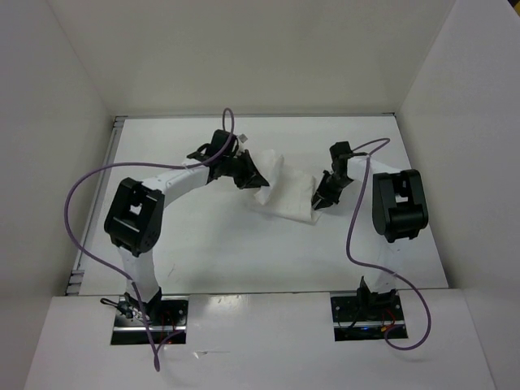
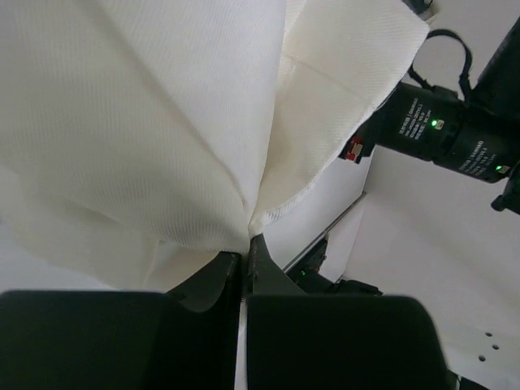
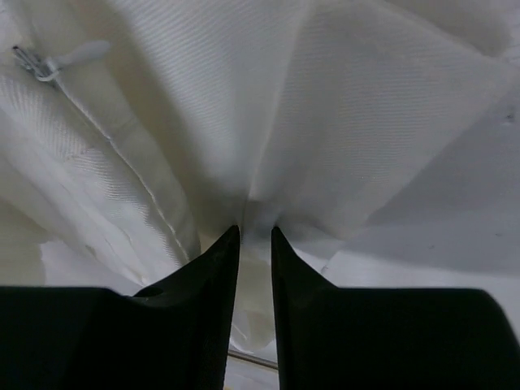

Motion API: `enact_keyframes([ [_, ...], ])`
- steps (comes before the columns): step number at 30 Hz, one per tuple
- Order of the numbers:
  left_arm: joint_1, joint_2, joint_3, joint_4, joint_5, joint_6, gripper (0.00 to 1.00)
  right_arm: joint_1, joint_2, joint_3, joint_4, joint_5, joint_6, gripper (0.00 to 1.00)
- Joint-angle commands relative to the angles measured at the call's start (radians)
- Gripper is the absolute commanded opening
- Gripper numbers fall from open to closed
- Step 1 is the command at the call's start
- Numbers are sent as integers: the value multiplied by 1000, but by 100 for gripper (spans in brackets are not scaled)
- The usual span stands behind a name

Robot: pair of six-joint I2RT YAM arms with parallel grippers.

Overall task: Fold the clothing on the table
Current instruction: Fold the skirt

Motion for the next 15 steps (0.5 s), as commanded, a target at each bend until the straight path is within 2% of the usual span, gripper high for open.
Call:
enact_keyframes([
  [1,-48,75,66,3,47,6,0,17,32,9,87,-46,6,27],
  [7,-137,168,179,-16,47,-4,0,27,66,18,109,-69,25,25],
  [15,-185,262,303,-36,47,-22,0,36,75,9,127,-69,25,24],
])
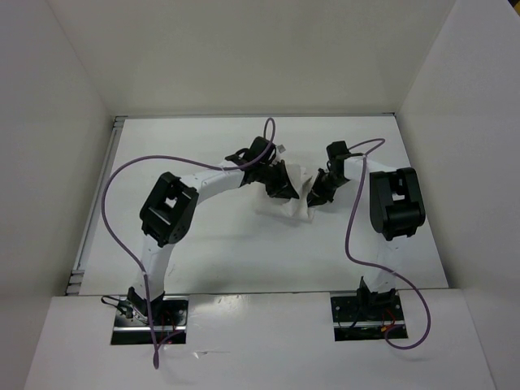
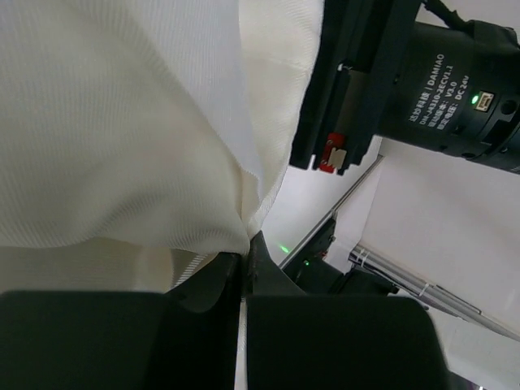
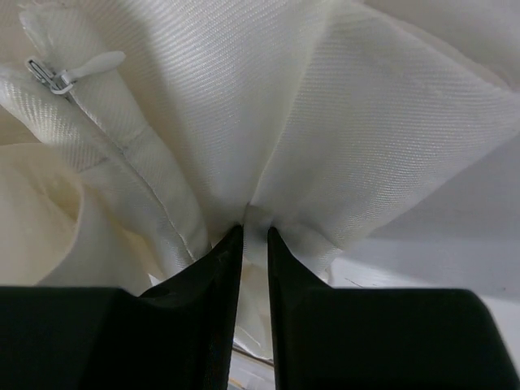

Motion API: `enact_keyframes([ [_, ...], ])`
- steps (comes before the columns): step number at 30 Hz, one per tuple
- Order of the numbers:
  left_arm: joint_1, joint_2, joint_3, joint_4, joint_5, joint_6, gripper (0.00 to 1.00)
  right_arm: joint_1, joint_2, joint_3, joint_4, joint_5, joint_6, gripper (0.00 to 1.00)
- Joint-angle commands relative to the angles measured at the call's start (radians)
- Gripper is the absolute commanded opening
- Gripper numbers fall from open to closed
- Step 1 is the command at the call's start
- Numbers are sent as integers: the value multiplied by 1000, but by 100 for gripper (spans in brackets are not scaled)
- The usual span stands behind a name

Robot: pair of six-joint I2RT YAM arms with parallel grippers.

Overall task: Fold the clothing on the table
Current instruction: Fold the skirt

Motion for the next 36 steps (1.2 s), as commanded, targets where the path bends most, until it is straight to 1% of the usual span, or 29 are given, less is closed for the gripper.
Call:
enact_keyframes([
  [1,-13,29,58,-3,17,-14,0,20,40,1,53,29,0,24],
  [7,-13,81,119,-12,-4,-34,0,29,40,1,53,20,9,23],
  [11,-13,119,185,-47,-52,-34,0,49,29,-8,63,20,18,23],
  [12,-13,131,196,-47,-61,-34,2,49,29,-19,63,20,18,23],
  [13,-13,131,206,-47,-61,-46,6,49,19,-28,63,20,28,23],
  [14,-13,142,217,-32,-61,-63,17,49,8,-28,63,20,28,23],
  [16,-22,154,237,-9,-37,-85,30,49,-17,-37,63,20,28,23],
  [17,-31,154,272,-9,-26,-85,42,49,-29,-48,54,20,37,23],
  [19,-31,164,302,-47,-16,-74,50,49,-64,-59,40,30,37,23],
  [20,-31,150,302,-47,-3,-64,54,49,-107,-68,14,52,37,23],
  [21,-31,138,293,-56,8,-63,61,40,-132,-68,-5,64,46,23],
  [24,-22,58,251,-34,48,-63,62,17,-254,-68,-115,127,46,23],
  [25,-7,5,221,-23,48,-63,64,17,-294,-68,-146,151,57,23],
  [26,-7,-22,208,-11,60,-63,64,8,-375,-56,-178,209,66,23],
  [27,21,-49,196,-11,60,-63,64,7,-414,-55,-228,233,75,24],
  [29,42,-132,156,-11,39,-42,64,7,-480,-10,-244,227,84,25],
  [30,55,-187,142,-27,22,-28,64,7,-480,9,-253,201,71,26],
  [32,95,-238,107,-38,-13,7,64,7,-459,78,-253,143,58,26],
  [33,110,-288,61,-52,-44,7,64,7,-425,98,-234,94,58,26],
  [35,145,-333,9,-63,-90,45,61,17,-382,147,-158,43,49,26],
  [36,157,-367,-14,-73,-133,61,59,17,-326,167,-116,-9,39,26],
])
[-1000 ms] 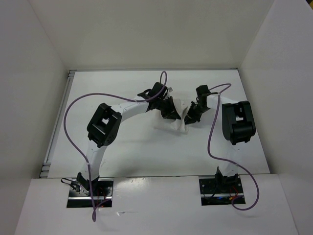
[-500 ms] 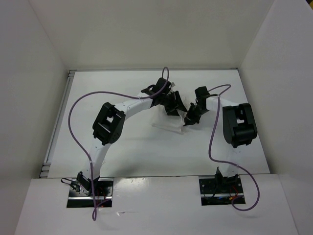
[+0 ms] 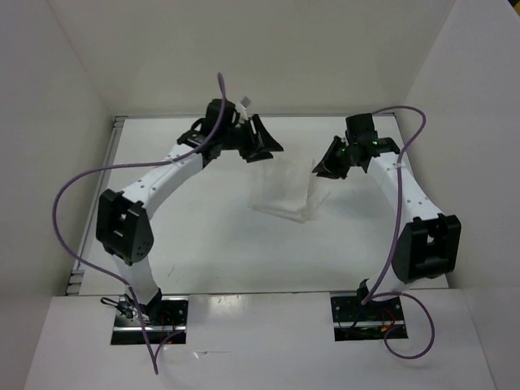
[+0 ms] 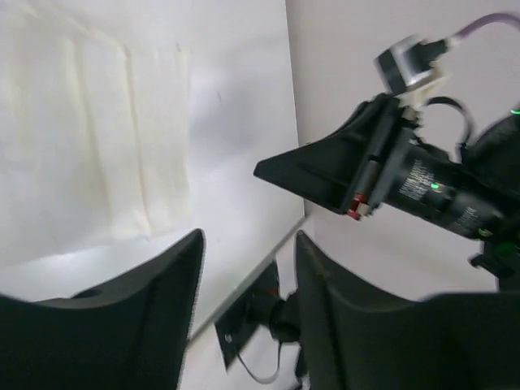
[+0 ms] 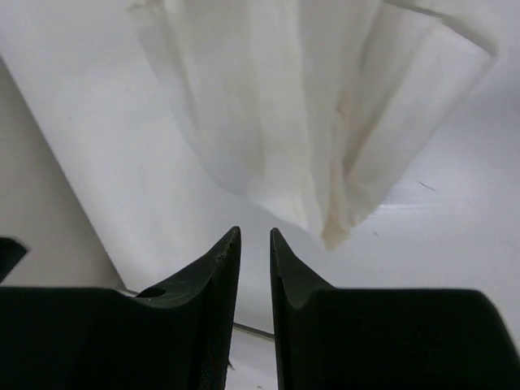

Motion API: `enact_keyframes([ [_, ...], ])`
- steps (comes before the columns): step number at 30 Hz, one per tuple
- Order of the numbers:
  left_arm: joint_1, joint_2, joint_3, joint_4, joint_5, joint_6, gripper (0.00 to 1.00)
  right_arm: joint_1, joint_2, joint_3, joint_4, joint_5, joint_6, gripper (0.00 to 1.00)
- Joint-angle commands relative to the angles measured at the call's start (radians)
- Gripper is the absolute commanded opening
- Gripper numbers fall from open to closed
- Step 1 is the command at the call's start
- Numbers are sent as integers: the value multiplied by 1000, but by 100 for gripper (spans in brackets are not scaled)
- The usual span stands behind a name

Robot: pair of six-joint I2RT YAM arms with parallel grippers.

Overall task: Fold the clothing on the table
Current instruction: Fold the skirt

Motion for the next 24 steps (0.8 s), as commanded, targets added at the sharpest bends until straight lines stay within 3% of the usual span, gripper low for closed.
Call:
enact_keyframes([
  [1,45,-89,-108,-33,-108,87,53,6,134,73,81,-130,-34,26],
  [4,73,-127,-194,-47,-139,113,45,6,271,154,147,-260,-70,26],
  [7,84,-141,-307,-47,-139,123,45,6,371,154,147,-302,-80,26],
  [16,107,-180,-473,-20,-111,147,45,-46,218,-266,230,-244,-49,26],
  [24,107,-170,-504,-20,-111,165,47,-37,219,-332,239,-179,-17,24],
])
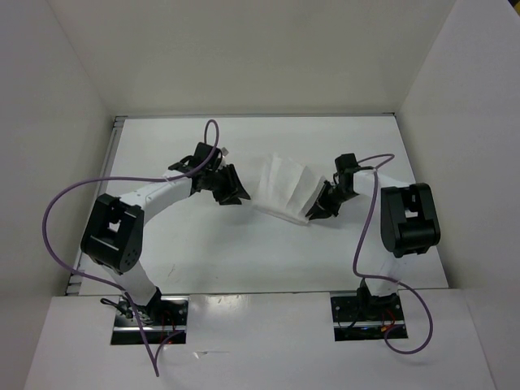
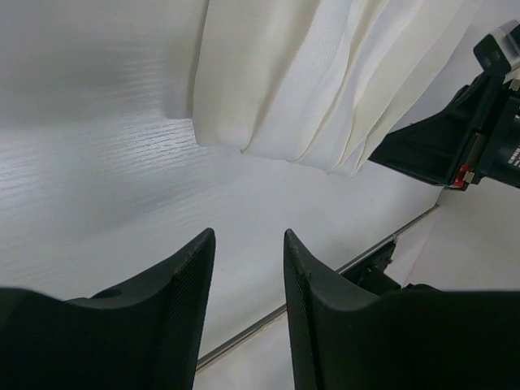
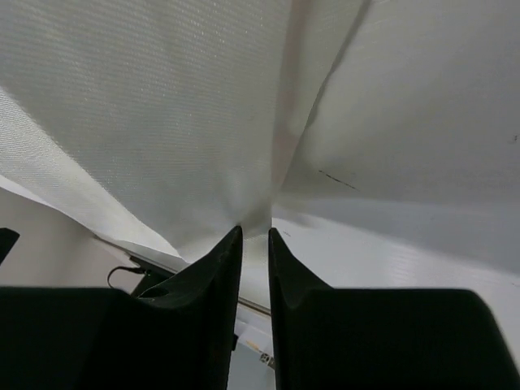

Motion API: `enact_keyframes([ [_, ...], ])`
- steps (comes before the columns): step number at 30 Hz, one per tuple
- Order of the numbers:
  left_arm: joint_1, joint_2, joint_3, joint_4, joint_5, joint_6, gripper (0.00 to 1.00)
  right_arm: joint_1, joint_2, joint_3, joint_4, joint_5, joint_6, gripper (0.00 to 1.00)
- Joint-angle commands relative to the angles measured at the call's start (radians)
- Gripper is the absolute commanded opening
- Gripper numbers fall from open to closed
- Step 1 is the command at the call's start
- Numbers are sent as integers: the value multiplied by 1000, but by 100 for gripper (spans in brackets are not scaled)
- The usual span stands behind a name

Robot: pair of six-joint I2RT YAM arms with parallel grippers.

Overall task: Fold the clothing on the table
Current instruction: Fold the skirt

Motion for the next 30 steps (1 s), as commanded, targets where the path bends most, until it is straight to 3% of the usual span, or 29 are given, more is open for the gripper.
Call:
enact_keyframes([
  [1,4,-27,1,27,15,25,48,1,-14,17,52,15,-9,24],
  [5,4,-41,1,27,-9,57,60,1,-130,121,-39,51,-9,24],
  [8,13,-69,-19,-4,-75,84,63,-29,-292,189,-143,239,28,31],
  [10,13,-95,-34,-22,-130,109,64,-45,-413,180,-183,399,68,40],
  [13,13,-136,-94,-31,-184,118,64,-54,-600,50,-163,476,144,41],
  [23,45,-348,-278,-9,-184,97,72,-34,-1217,-286,-168,449,371,42],
  [26,45,-417,-301,1,-184,85,73,-34,-1326,-296,-168,449,391,45],
  [30,45,-429,-310,10,-174,85,73,-25,-1354,-315,-168,430,401,45],
])
